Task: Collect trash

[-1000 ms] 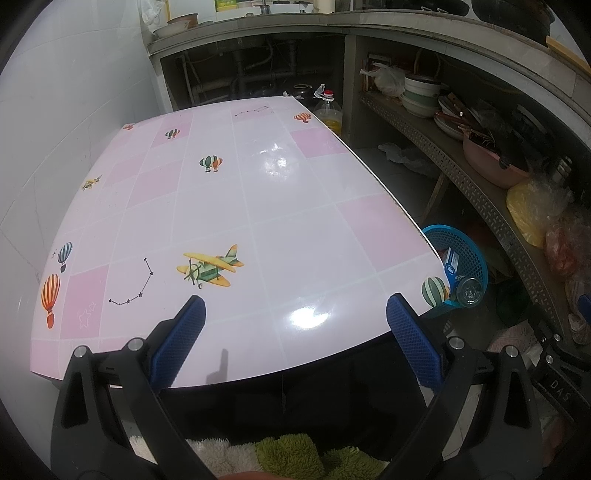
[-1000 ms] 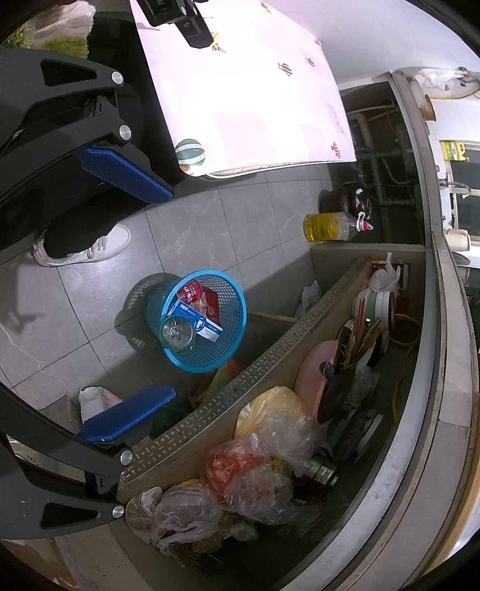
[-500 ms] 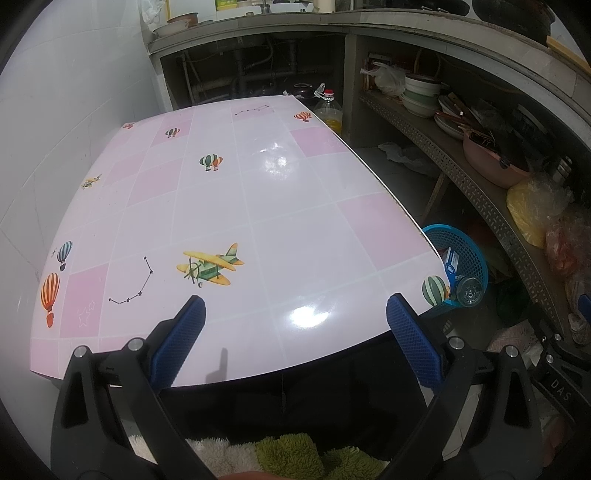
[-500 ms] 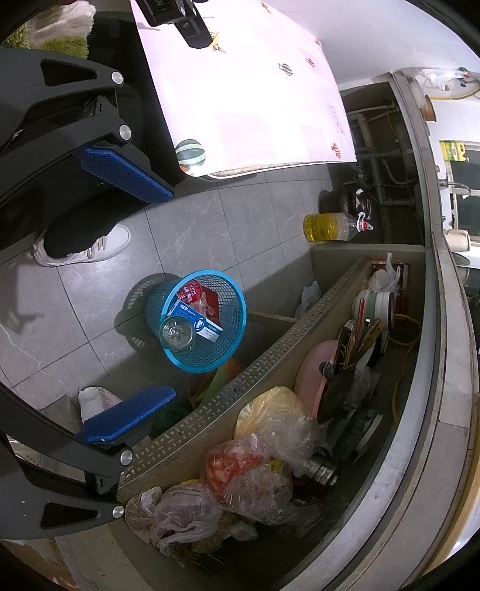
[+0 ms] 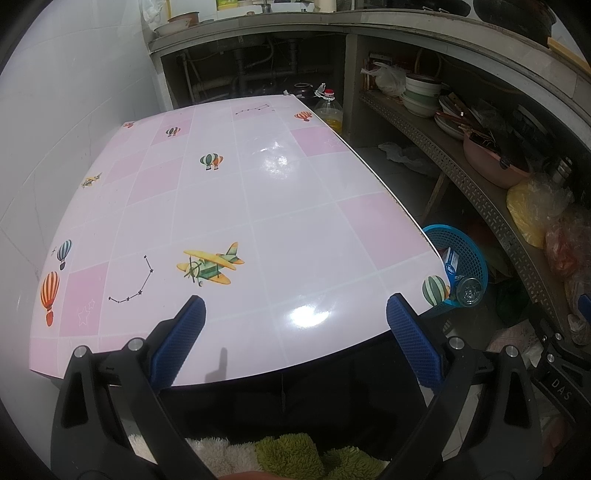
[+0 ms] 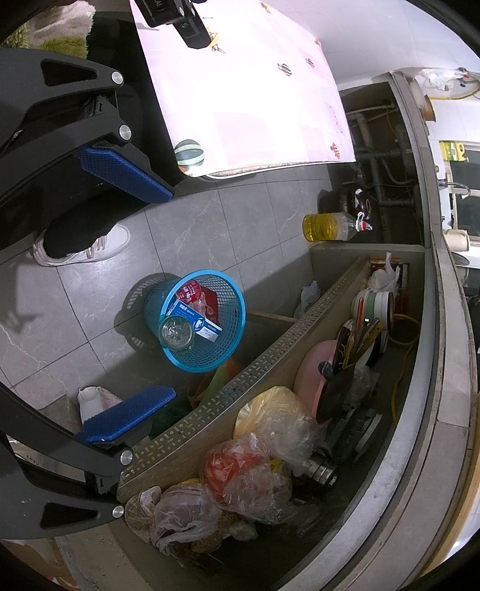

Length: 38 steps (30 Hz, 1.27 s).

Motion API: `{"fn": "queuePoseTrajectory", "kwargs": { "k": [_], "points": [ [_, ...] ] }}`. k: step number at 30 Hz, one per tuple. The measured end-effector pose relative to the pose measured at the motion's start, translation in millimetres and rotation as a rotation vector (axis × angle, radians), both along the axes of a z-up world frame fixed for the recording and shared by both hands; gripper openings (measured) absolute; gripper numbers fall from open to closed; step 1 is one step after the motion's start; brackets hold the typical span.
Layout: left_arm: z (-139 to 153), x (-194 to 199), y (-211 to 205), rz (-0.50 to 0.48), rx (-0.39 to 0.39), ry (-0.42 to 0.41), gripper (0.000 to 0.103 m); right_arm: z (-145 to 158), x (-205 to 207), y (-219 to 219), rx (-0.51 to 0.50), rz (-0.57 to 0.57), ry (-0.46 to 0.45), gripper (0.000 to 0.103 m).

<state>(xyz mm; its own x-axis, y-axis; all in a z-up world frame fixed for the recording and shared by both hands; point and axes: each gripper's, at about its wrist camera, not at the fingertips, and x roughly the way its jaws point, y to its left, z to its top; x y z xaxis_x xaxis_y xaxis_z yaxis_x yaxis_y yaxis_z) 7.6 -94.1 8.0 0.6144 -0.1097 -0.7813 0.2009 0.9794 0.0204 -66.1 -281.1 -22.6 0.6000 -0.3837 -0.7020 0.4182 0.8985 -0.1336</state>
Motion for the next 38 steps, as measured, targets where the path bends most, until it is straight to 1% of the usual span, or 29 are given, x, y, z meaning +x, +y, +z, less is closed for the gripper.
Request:
{"fn": "queuePoseTrajectory", "kwargs": {
  "k": [38],
  "points": [
    [0.0, -1.9, -2.5, 0.006, -0.003, 0.002, 0.094, 3.8, 0.1, 1.5, 0.0, 0.001, -0.002, 0.096]
  ]
}}
